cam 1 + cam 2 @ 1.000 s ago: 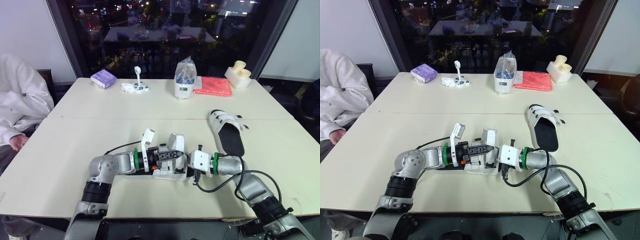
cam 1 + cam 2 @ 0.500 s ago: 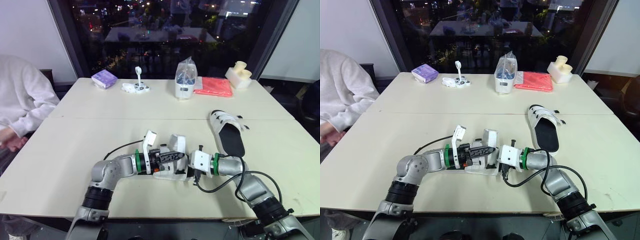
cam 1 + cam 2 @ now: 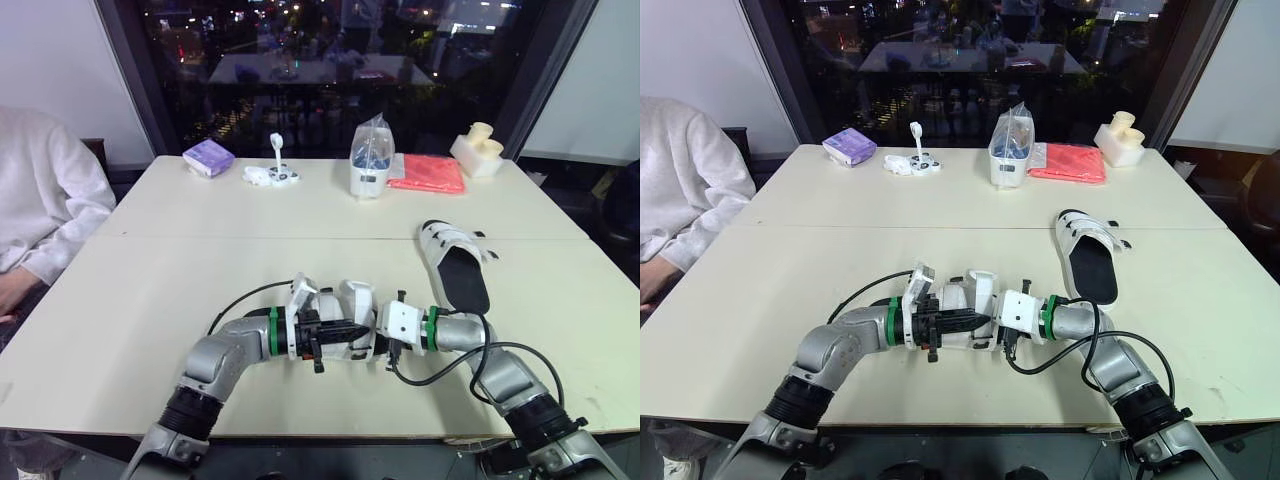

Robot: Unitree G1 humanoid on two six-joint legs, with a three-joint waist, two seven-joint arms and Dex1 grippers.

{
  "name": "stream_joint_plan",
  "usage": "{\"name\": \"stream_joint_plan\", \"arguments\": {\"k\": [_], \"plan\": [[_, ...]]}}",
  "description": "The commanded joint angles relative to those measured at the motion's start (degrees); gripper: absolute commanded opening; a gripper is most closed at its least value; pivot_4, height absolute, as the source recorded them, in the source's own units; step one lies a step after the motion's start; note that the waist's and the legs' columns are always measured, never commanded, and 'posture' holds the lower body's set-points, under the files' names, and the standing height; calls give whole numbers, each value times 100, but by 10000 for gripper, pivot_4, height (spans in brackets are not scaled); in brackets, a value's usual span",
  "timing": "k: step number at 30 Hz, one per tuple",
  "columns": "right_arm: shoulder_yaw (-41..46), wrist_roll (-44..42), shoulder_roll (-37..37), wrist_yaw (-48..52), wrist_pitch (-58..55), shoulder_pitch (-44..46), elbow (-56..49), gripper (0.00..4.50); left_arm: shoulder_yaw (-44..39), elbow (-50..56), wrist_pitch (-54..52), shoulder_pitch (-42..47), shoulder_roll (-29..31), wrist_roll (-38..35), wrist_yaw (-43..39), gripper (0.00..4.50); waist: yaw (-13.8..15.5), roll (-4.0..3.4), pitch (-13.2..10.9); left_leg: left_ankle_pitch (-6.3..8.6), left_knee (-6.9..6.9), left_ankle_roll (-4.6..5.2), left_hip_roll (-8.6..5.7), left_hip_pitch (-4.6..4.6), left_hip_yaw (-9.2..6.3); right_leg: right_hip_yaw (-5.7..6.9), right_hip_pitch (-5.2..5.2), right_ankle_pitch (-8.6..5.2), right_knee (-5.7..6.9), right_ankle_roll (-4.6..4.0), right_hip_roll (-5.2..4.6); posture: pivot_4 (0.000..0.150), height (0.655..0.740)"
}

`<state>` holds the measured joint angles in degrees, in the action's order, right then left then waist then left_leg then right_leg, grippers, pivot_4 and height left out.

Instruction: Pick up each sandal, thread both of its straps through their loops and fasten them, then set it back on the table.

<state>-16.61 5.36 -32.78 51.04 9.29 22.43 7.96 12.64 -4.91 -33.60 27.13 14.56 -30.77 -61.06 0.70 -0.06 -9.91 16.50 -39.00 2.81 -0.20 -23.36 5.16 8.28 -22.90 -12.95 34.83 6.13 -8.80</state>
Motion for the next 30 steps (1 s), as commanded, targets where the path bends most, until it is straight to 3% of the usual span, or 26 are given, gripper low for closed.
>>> {"name": "stream_joint_plan", "arguments": {"k": [1, 4, 7, 14, 20, 30], "plan": [[-403, 336, -38, 185, -290, -301, 334, 0, 386, -34, 429, -65, 148, 370, -402, 410, -2, 0, 0, 1, 0, 1, 0, 0, 0, 0, 0, 0, -1, 0, 0, 1500, 7400], [-403, 336, -40, 185, -296, -306, 324, 0, 501, -166, 816, -52, 228, 624, -583, 410, -2, -3, 3, 1, 2, 2, 1, 0, -1, 2, 1, 0, -7, -1, 1, 1500, 7400], [-405, 341, -37, 176, -296, -319, 312, 0, 480, -303, 1161, -34, 246, 839, -592, 8941, -1, -9, 7, 5, 3, 7, 1, 0, -4, 4, 3, 0, -13, -1, 1, 1500, 7400], [-402, 340, -47, 175, -284, -339, 303, 0, 233, 473, 960, -239, 898, 495, -1122, 44561, -10, -18, 11, 7, 8, 11, 4, -2, -9, 8, 6, 1, -24, -2, 2, 1500, 7400], [-422, 350, -46, 194, -257, -327, 327, 0, 238, 1055, 1049, -603, 1607, 461, -1480, 44894, -8, -27, 14, 7, 16, 12, 4, -2, -10, 9, 9, -7, -39, -15, 4, 1500, 7400], [-449, 358, -30, 220, -238, -261, 362, 0, -265, 749, 220, 113, 774, -82, -544, 44894, -9, -25, 13, 7, 15, 14, 4, -2, -14, 13, 19, 5, -48, 0, 11, 1500, 7400]]}}
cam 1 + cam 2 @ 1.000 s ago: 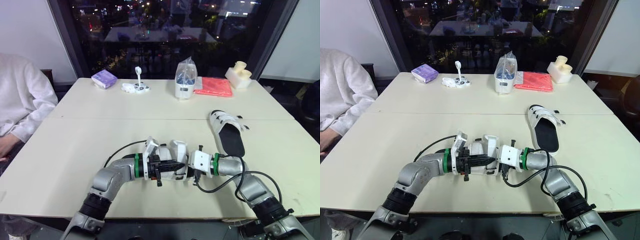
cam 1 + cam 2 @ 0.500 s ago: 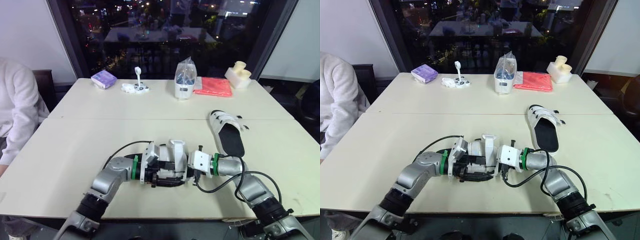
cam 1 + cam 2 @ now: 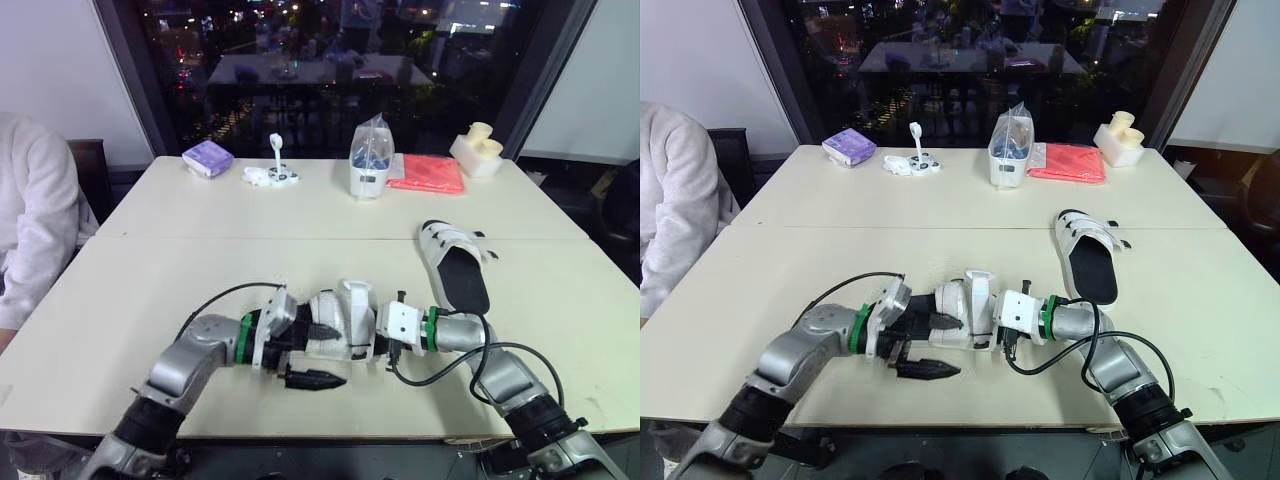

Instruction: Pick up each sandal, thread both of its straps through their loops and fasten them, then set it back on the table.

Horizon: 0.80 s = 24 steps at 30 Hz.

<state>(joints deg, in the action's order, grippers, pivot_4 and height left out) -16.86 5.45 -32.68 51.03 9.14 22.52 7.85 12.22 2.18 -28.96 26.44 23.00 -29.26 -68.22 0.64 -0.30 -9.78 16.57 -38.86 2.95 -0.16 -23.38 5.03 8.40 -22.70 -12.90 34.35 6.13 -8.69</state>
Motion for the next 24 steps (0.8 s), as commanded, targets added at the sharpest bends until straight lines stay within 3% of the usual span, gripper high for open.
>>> {"name": "stream_joint_plan", "arguments": {"k": [1, 9, 11, 13, 19, 24], "plan": [[-421, 349, -53, 221, -215, -268, 380, 0, -220, 32, -288, 231, -108, -235, 215, 44894, -9, -3, 2, -1, 0, 0, 0, 0, 1, 1, 2, 0, 0, 1, 1, 1500, 7400], [-397, 354, -99, 193, -226, -280, 372, 0, -201, -192, -492, 460, -460, -211, 552, 44894, -5, -2, 1, -15, 1, -5, 0, 0, 0, 6, 17, 0, -2, 1, 5, 1500, 7400], [-394, 353, -95, 185, -239, -285, 360, 0, -191, -240, -457, 485, -573, -189, 622, 39666, -3, -2, 1, -9, 0, -12, 0, 0, 0, 6, 11, -1, -3, 1, 4, 1500, 7400], [-392, 356, -92, 173, -238, -290, 366, 0, -163, -279, -437, 510, -667, -148, 688, 31622, -4, -2, 1, -10, 1, -14, 0, 0, 0, 6, 14, 0, -3, 1, 4, 1500, 7400], [-374, 352, -104, 170, -246, -277, 376, 0, -46, -391, -390, 532, -748, 11, 738, 550, -3, -2, 1, -12, 0, -18, 0, 0, 0, 7, 21, 0, -2, 1, 5, 1500, 7400], [-369, 350, -103, 167, -248, -270, 384, 0, 66, -298, -467, 481, -664, 107, 714, 550, -4, -2, 1, -12, 0, -19, 0, 0, 0, 7, 18, 0, -2, 1, 4, 1500, 7400]]}}
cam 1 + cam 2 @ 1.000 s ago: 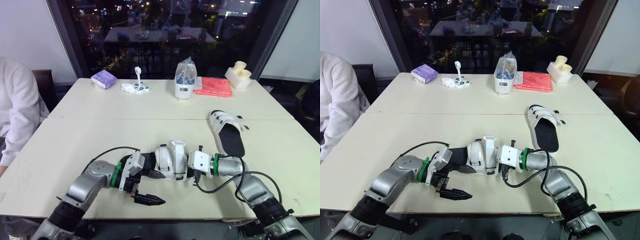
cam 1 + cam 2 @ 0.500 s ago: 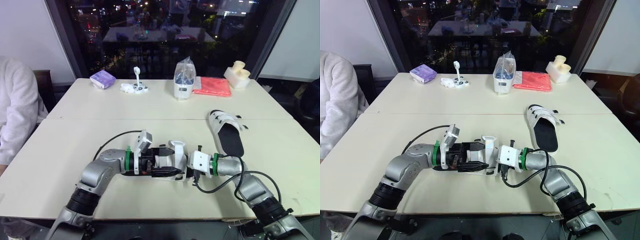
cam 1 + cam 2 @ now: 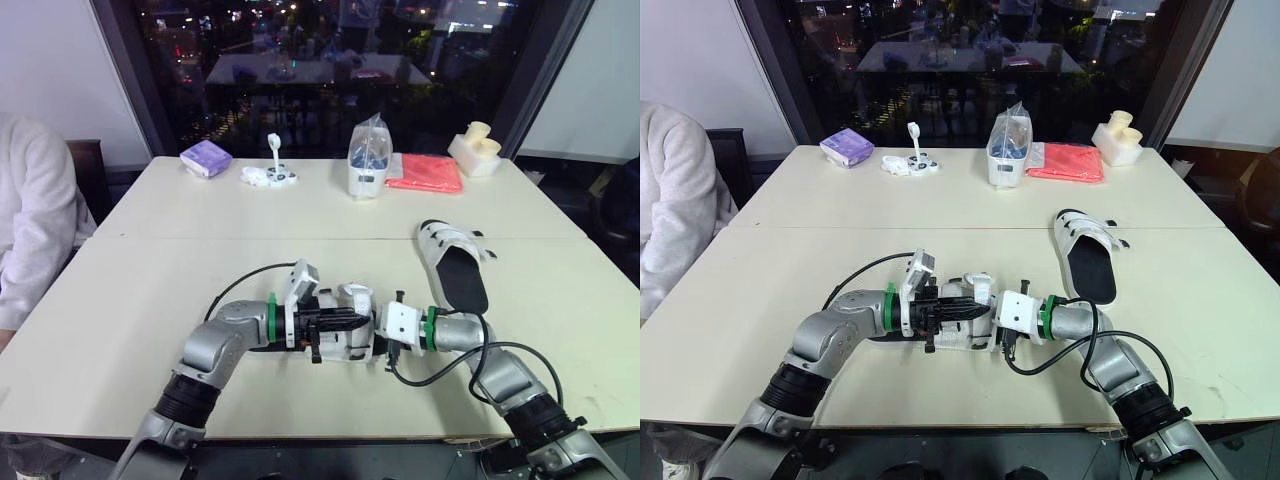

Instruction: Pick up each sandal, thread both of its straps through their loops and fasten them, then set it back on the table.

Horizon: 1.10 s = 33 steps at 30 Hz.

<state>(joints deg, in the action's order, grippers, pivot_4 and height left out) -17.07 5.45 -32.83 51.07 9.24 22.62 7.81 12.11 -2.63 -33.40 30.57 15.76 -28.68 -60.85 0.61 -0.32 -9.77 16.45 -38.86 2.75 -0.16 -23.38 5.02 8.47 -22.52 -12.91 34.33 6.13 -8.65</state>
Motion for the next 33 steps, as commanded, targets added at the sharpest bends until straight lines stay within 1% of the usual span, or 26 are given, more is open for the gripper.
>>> {"name": "stream_joint_plan", "arguments": {"k": [1, 5, 10, 15, 16, 18, 20, 23, 24, 25, 28, 33], "plan": [[-350, 350, -86, 163, -260, -281, 386, 0, 128, 219, -43, 47, 100, 77, -46, 550, -1, 0, 0, 1, 0, 0, 0, 0, 0, 0, -1, 0, 0, 0, 0, 1500, 7400], [-365, 355, -67, 163, -267, -270, 384, 0, 452, 323, 138, -123, 269, 325, -195, 550, -2, -2, 1, 3, 1, 1, 0, 0, 0, 0, -11, 0, -1, 0, -1, 1500, 7400], [-378, 356, -60, 164, -272, -287, 364, 0, 546, 360, 178, -182, 292, 410, -183, 550, -1, -2, 2, 7, 0, 8, 1, 0, -2, 0, -12, -1, -2, -2, -3, 1500, 7400], [-372, 357, -78, 168, -266, -298, 368, 0, 509, 379, 139, -157, 447, 384, -325, 550, -2, -2, 2, 7, 0, 7, 1, 0, -3, 0, -12, 0, -3, -1, -3, 1500, 7400], [-371, 356, -78, 167, -265, -299, 368, 0, 473, 396, 102, -152, 478, 352, -340, 2865, -2, -2, 2, 7, 0, 7, 1, 0, -3, 0, -12, -1, -3, -1, -2, 1500, 7400], [-370, 356, -78, 166, -263, -296, 372, 0, 379, 482, -54, -152, 553, 203, -414, 8903, -1, -2, 2, 7, 0, 7, 1, 0, -3, 0, -12, -1, -2, -1, -2, 1500, 7400], [-372, 356, -77, 167, -258, -294, 376, 0, 275, 579, -171, -152, 610, 45, -457, 18129, -2, -2, 2, 7, 0, 7, 0, 0, -3, 0, -12, -1, -2, -1, -2, 1500, 7400], [-376, 354, -70, 176, -250, -276, 393, 0, 83, 765, -348, -157, 773, -231, -562, 34591, -2, -2, 2, 7, 0, 7, 1, 0, -5, 0, -12, -1, -3, -2, -2, 1500, 7400], [-378, 353, -67, 178, -249, -268, 400, 0, 32, 834, -428, -166, 834, -334, -612, 38861, -3, -3, 1, 7, 0, 7, 1, 0, -5, 0, -12, -1, -3, -2, -2, 1500, 7400], [-380, 354, -64, 180, -245, -259, 410, 0, -13, 902, -501, -190, 906, -424, -669, 44161, -6, -3, 1, 7, 1, 7, 1, 0, -5, 0, -13, -1, -2, -2, -2, 1500, 7400], [-392, 358, -56, 183, -222, -235, 451, 0, 119, 1134, -508, -338, 1283, -421, -982, 44696, -10, -5, 1, 3, 0, -1, 1, 0, -5, 0, -13, -1, -2, -2, -2, 1500, 7400], [-403, 363, -57, 190, -215, -224, 463, 0, 304, 1363, -567, -550, 1554, -411, -1133, 44696, -7, -6, 0, 2, 0, -1, 0, 0, -5, 0, -14, -7, -3, -13, -1, 1500, 7400]]}}
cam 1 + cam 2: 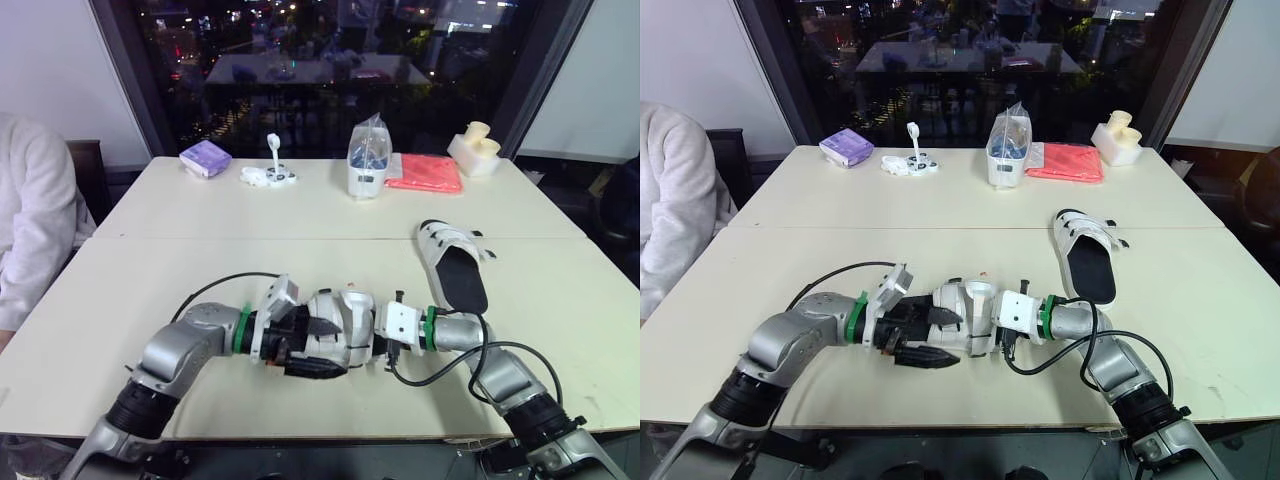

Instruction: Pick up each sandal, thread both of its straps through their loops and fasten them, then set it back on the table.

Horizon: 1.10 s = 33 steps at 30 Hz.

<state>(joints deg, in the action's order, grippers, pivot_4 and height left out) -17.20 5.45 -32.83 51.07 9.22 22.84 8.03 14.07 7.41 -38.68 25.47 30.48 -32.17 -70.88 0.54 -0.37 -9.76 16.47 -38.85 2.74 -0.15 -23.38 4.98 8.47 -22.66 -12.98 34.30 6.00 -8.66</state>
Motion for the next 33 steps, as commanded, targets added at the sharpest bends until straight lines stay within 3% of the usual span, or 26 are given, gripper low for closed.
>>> {"name": "stream_joint_plan", "arguments": {"k": [1, 13, 33], "plan": [[-395, 366, -53, 186, -213, -252, 437, 0, 164, 402, -39, -88, 122, -34, -138, 44696, 1, 0, 0, 2, 0, 3, 0, 0, 0, 0, 0, -1, 0, -2, -1, 1500, 7400], [-394, 365, -87, 184, -243, -359, 332, 0, 475, 124, 551, -215, -228, 697, 440, 44696, 8, -1, 0, 5, 0, 8, 0, 0, 0, -1, 0, -1, -1, -2, -1, 1500, 7400], [-406, 348, -92, 202, -362, -517, 109, 0, 560, -97, 416, -268, -929, 993, 1150, 44696, 36, -6, 10, 12, -6, 20, -1, 1, -4, 1, 10, -1, -6, -3, -5, 1500, 7400]]}}
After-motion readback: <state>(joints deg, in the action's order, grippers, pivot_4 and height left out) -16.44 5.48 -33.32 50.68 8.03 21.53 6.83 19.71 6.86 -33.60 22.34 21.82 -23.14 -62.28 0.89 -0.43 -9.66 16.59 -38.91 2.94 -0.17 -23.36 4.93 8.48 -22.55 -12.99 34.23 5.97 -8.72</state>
